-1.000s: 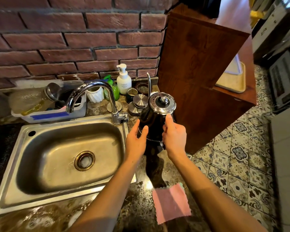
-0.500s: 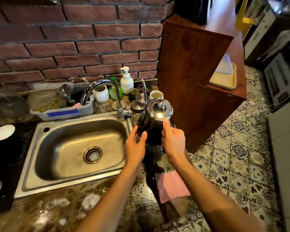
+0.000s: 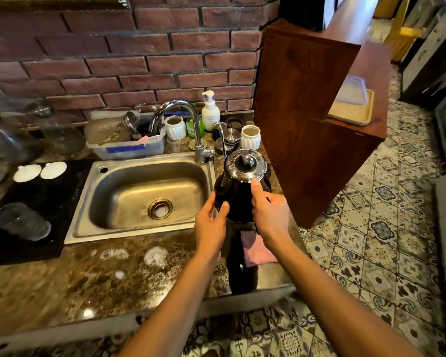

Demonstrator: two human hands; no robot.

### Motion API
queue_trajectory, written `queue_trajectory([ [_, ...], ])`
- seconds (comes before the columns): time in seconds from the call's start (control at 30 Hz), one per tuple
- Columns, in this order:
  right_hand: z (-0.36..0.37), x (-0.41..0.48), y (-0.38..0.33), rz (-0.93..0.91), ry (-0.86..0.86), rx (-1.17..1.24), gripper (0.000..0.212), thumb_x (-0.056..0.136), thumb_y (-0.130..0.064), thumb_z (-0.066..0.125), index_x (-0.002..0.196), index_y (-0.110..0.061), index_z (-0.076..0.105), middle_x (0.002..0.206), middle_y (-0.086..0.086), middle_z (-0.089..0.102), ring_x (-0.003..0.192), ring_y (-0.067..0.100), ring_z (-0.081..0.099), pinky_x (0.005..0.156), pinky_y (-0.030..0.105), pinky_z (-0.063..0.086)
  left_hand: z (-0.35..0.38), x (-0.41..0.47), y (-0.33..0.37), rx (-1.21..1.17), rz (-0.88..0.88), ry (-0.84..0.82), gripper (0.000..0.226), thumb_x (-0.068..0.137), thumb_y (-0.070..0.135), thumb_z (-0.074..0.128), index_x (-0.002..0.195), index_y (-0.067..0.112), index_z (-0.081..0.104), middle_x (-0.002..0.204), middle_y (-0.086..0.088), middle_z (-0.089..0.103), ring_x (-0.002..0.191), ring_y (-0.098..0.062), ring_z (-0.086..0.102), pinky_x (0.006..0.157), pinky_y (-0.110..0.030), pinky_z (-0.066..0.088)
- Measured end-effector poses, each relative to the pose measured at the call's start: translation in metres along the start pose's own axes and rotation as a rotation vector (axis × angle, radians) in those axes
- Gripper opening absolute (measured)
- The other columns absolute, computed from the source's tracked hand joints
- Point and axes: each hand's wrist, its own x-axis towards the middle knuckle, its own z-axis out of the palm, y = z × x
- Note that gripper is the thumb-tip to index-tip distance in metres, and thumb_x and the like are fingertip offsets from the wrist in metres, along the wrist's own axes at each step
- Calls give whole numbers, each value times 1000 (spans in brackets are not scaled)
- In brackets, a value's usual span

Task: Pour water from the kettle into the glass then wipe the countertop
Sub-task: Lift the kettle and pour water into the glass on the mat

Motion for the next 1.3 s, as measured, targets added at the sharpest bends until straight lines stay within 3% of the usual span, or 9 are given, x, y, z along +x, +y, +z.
queue_trajectory([
  [0.17,1,-38,5,-26,-82,-29,66,94,-63,54,51,-16,35,48,-2,32,49,16,29,53,31,23,-26,-38,-11,-27,-45,63,58,96,18,68,150,20,49,153,-1,54,141,-15,50,119,-46,41],
  [0.3,16,-63,6,-20,-158,-13,66,88,-68,54,49,-19,33,47,-3,32,50,20,30,56,38,25,-52,-63,-13,-56,-55,113,55,97,15,66,150,20,50,149,1,58,138,-11,53,118,-43,43],
  [0.5,44,-92,2,-49,-254,-54,68,97,-57,55,44,-23,30,43,-9,32,45,13,29,52,33,23,-96,-84,-14,-32,-52,204,54,95,17,69,146,19,55,141,-3,65,133,-15,59,114,-47,47],
  [0.7,78,-119,-9,-104,-318,-79,64,98,-55,56,47,-21,35,50,2,36,50,19,33,55,34,25,-151,-98,1,-64,-20,265,51,91,3,71,136,23,57,126,9,65,124,-8,58,114,-43,46],
  [0.77,92,-131,-15,-126,-350,-75,65,99,-51,57,45,-23,34,49,1,35,50,18,31,55,34,24,-177,-101,3,-52,-21,251,60,88,4,74,141,25,54,136,7,63,131,-10,56,115,-47,45],
  [0.9,125,-156,-24,-100,-367,-73,70,98,-51,58,40,-22,33,45,-5,33,47,14,30,56,34,24,-231,-110,10,48,44,206,72,86,5,77,146,31,47,124,26,56,118,14,53,103,-21,45],
  [1.0,153,-179,-29,-75,-369,-41,66,92,-60,60,42,-22,39,45,-4,39,48,19,37,56,36,29,-275,-111,11,76,54,168,73,85,3,78,147,27,48,122,25,57,112,20,56,88,-7,49],
  [1.2,211,-220,-38,-88,-357,-58,62,86,-66,58,52,-15,50,51,3,45,52,21,41,56,37,32,-354,-112,18,115,75,114,65,84,3,79,142,19,56,125,11,67,112,13,60,90,-6,50],
  [1.3,237,-234,-41,-90,-369,-75,59,93,-59,59,57,-12,54,51,3,46,53,21,41,56,33,32,-385,-110,18,82,73,124,69,83,5,80,146,14,53,134,3,66,126,-6,60,106,-25,50],
])
